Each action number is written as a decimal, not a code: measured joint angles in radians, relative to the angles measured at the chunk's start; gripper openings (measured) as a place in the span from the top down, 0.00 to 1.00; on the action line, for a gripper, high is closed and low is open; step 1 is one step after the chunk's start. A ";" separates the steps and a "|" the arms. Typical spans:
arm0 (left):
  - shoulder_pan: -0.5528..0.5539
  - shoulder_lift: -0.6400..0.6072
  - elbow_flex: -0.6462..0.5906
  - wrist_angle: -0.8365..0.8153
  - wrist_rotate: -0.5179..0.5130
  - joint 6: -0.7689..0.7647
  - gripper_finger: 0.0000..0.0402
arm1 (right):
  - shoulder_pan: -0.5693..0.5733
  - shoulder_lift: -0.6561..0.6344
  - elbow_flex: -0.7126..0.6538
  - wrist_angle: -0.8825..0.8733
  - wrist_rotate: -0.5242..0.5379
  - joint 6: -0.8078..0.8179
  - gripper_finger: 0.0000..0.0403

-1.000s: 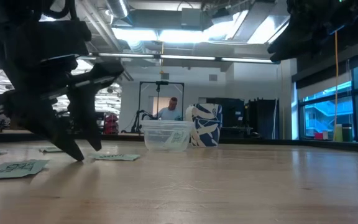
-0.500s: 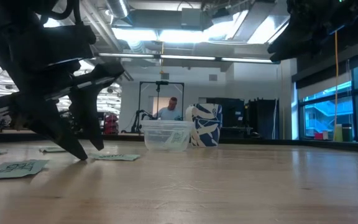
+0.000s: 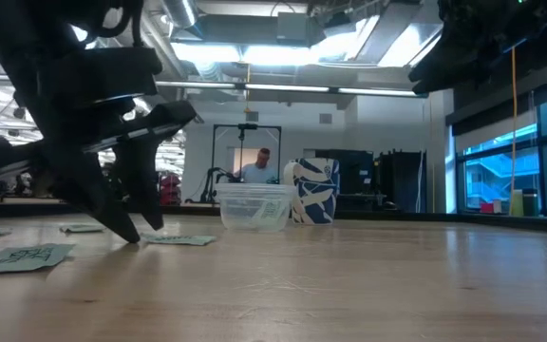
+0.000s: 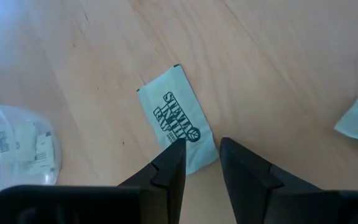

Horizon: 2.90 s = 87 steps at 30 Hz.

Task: Pick and place Stevia / Truvia into bins
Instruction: Put the stevia packet into the transparent container

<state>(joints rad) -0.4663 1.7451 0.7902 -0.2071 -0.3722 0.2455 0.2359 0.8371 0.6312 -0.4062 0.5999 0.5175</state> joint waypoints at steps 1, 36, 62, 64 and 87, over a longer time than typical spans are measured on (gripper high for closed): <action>0.003 0.000 0.000 0.001 0.006 0.001 0.75 | 0.000 0.000 0.000 -0.002 0.000 0.001 0.53; 0.051 0.012 -0.002 0.069 0.063 -0.052 1.00 | 0.000 0.000 0.001 -0.007 -0.063 0.024 0.53; 0.087 -0.013 -0.005 0.068 0.132 0.111 1.00 | 0.012 0.450 0.002 0.552 -0.210 0.028 0.53; 0.093 -0.007 -0.005 0.070 0.148 0.181 1.00 | 0.020 0.502 0.002 0.624 -0.212 0.028 0.53; 0.185 0.069 -0.003 0.267 0.233 0.457 1.00 | 0.020 0.868 0.100 0.762 -0.311 0.424 0.53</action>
<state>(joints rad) -0.2809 1.8141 0.7872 0.0602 -0.1395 0.7026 0.2563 1.7051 0.7314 0.3555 0.2887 0.9415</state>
